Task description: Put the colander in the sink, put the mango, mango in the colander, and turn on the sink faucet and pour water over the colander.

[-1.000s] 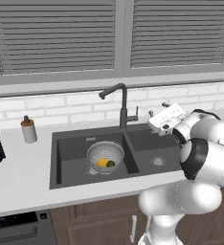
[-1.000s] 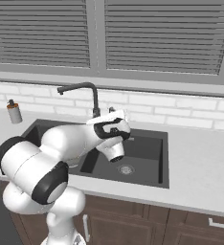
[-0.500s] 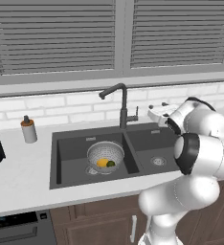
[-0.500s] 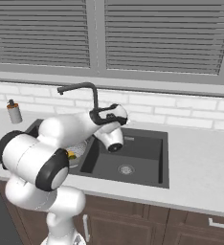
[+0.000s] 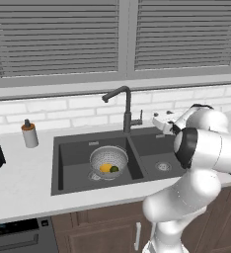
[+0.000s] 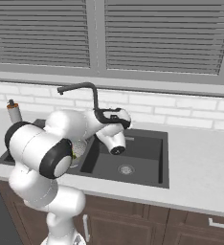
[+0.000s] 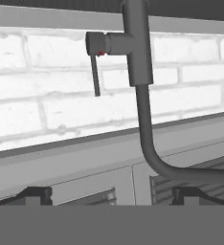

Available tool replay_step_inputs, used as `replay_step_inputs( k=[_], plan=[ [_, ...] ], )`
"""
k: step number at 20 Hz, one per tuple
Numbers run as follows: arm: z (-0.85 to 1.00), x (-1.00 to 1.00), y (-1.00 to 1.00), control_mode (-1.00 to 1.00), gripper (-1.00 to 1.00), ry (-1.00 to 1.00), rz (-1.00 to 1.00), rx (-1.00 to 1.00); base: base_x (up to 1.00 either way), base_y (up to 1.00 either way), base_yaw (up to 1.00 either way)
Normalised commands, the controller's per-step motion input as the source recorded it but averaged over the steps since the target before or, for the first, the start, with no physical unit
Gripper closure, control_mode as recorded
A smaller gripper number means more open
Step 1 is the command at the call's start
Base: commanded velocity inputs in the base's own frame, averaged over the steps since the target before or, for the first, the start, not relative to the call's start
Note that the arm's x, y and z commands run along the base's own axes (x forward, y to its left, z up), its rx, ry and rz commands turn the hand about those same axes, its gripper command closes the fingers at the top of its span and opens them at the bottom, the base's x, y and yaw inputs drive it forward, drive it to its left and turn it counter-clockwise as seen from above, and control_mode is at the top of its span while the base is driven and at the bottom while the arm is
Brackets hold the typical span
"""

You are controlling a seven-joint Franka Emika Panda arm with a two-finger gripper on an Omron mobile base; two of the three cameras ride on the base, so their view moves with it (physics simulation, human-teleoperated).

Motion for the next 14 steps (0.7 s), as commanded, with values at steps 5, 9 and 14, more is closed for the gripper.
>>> replay_step_inputs(
  k=[5,9,14],
  plan=[
    [-0.28,0.28,0.0,-1.0,-1.0,0.0,0.02,0.0,0.0,0.0,0.0],
    [-0.12,0.42,0.0,-1.0,-1.0,0.0,0.04,-0.02,0.0,0.0,0.0],
    [-0.12,0.48,0.0,-1.0,-1.0,0.0,0.03,-0.02,0.0,0.0,0.0]
  ],
)
